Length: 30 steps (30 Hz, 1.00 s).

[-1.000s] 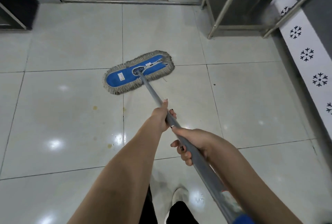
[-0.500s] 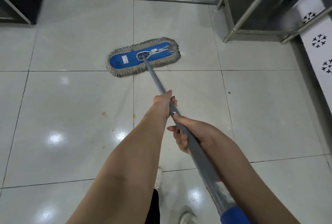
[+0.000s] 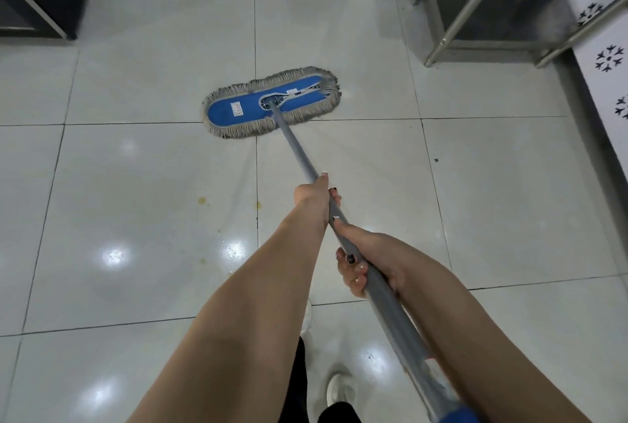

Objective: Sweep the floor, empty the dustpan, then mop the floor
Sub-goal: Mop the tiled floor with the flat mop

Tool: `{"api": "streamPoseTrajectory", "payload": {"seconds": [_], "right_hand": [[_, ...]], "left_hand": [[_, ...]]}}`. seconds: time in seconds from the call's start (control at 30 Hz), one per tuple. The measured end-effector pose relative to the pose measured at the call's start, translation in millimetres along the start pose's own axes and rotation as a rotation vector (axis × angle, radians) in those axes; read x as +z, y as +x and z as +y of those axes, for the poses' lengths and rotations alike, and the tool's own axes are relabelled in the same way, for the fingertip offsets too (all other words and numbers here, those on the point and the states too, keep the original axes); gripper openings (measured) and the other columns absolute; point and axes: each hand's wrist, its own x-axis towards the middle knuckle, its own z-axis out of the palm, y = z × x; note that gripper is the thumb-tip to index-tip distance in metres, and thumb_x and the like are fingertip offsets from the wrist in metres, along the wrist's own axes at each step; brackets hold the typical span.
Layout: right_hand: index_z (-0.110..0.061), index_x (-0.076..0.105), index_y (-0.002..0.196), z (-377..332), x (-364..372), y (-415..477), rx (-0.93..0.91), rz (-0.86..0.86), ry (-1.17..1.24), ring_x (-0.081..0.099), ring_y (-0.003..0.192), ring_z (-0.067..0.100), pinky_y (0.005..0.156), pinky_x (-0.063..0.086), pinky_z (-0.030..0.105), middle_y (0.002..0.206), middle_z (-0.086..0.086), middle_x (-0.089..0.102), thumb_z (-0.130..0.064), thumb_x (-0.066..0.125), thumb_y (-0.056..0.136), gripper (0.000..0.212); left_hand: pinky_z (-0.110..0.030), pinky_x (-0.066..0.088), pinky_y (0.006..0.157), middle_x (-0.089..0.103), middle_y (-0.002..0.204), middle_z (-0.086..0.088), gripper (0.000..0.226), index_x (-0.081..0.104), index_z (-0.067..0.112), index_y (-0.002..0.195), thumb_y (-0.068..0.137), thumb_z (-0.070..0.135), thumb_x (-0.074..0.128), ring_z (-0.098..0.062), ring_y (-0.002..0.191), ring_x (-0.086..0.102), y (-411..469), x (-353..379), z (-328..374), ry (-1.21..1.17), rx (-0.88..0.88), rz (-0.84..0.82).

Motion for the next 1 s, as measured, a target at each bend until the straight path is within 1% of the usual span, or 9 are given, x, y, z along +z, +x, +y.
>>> {"api": "streamPoseTrajectory", "payload": {"seconds": [0.13, 0.23, 0.33, 0.43, 0.6, 0.73, 0.87, 0.9, 1.0], "right_hand": [[-0.013, 0.036, 0.064, 28.7, -8.9, -11.9, -0.014, -0.021, -0.091, 0.032, 0.023, 0.007, 0.03, 0.029, 0.01, 0.033, -0.002, 0.035, -0.04, 0.054, 0.092, 0.043], [-0.014, 0.035, 0.063, 54.6, -19.5, -22.8, -0.053, -0.046, -0.138, 0.031, 0.023, 0.006, 0.03, 0.028, 0.009, 0.032, -0.003, 0.033, -0.024, 0.053, 0.092, 0.036], [-0.015, 0.035, 0.063, 91.7, -36.4, -30.4, -0.046, -0.087, -0.141, 0.03, 0.023, 0.005, 0.029, 0.028, 0.009, 0.033, -0.003, 0.033, -0.018, 0.053, 0.092, 0.035], [-0.015, 0.037, 0.062, 136.2, -52.0, -34.2, -0.011, -0.114, -0.166, 0.031, 0.023, 0.003, 0.028, 0.03, 0.01, 0.034, -0.004, 0.034, -0.018, 0.054, 0.092, 0.035], [-0.014, 0.036, 0.06, 191.6, -69.8, -51.1, 0.017, -0.15, -0.219, 0.032, 0.021, 0.003, 0.026, 0.03, 0.01, 0.031, -0.004, 0.034, -0.019, 0.052, 0.094, 0.038], [-0.015, 0.036, 0.06, 228.0, -70.4, -64.7, 0.037, -0.161, -0.229, 0.031, 0.022, 0.002, 0.026, 0.03, 0.01, 0.033, -0.005, 0.034, -0.019, 0.051, 0.095, 0.038], [-0.015, 0.037, 0.06, 269.2, -63.0, -76.5, 0.067, -0.157, -0.236, 0.033, 0.022, 0.003, 0.026, 0.031, 0.011, 0.034, -0.004, 0.036, -0.022, 0.054, 0.093, 0.038], [-0.014, 0.038, 0.061, 280.3, -61.3, -78.6, 0.075, -0.146, -0.234, 0.033, 0.023, 0.003, 0.026, 0.031, 0.011, 0.035, -0.004, 0.037, -0.022, 0.056, 0.093, 0.038], [-0.013, 0.038, 0.063, 317.5, -55.5, -84.5, 0.074, -0.118, -0.234, 0.033, 0.023, 0.003, 0.027, 0.031, 0.011, 0.036, -0.003, 0.038, -0.028, 0.059, 0.092, 0.039]], "left_hand": [[-0.02, 0.038, 0.043, 0.042, 0.024, 0.002, 0.033, 0.048, 0.005, 0.07, 0.094, 0.026, 0.056, -0.011, 0.017, 0.038, -17.1, -5.7, -26.8, -0.059, -0.018, 0.008], [-0.021, 0.037, 0.042, 0.043, 0.024, 0.001, 0.03, 0.049, 0.004, 0.072, 0.094, 0.023, 0.057, -0.011, 0.017, 0.038, -35.4, -9.3, -52.0, -0.075, 0.003, 0.03], [-0.019, 0.036, 0.04, 0.043, 0.024, 0.002, 0.031, 0.047, 0.004, 0.069, 0.095, 0.021, 0.054, -0.009, 0.017, 0.038, -55.8, -13.9, -90.7, -0.066, 0.022, 0.041], [-0.013, 0.033, 0.033, 0.043, 0.024, 0.003, 0.032, 0.045, 0.007, 0.069, 0.096, 0.024, 0.051, -0.009, 0.017, 0.038, -74.1, -23.2, -136.8, -0.034, 0.026, 0.061], [-0.02, 0.037, 0.044, 0.045, 0.025, 0.003, 0.029, 0.045, 0.008, 0.072, 0.096, 0.023, 0.051, -0.009, 0.018, 0.04, -104.2, -36.1, -196.3, -0.079, 0.041, 0.067], [-0.017, 0.038, 0.038, 0.044, 0.025, 0.002, 0.028, 0.042, 0.006, 0.074, 0.097, 0.019, 0.05, -0.008, 0.019, 0.04, -125.4, -54.7, -228.6, -0.156, 0.044, 0.052], [-0.017, 0.037, 0.037, 0.044, 0.026, 0.001, 0.027, 0.042, 0.007, 0.075, 0.098, 0.019, 0.048, -0.008, 0.019, 0.04, -148.4, -78.8, -258.2, -0.158, 0.02, 0.043], [-0.015, 0.037, 0.035, 0.045, 0.029, 0.0, 0.026, 0.041, 0.007, 0.076, 0.098, 0.019, 0.048, -0.008, 0.019, 0.04, -153.1, -84.4, -266.6, -0.152, 0.015, 0.041], [-0.013, 0.036, 0.032, 0.047, 0.051, -0.006, 0.024, 0.042, 0.006, 0.078, 0.099, 0.019, 0.046, -0.009, 0.019, 0.04, -166.2, -101.5, -295.9, -0.131, -0.007, 0.013]]}}
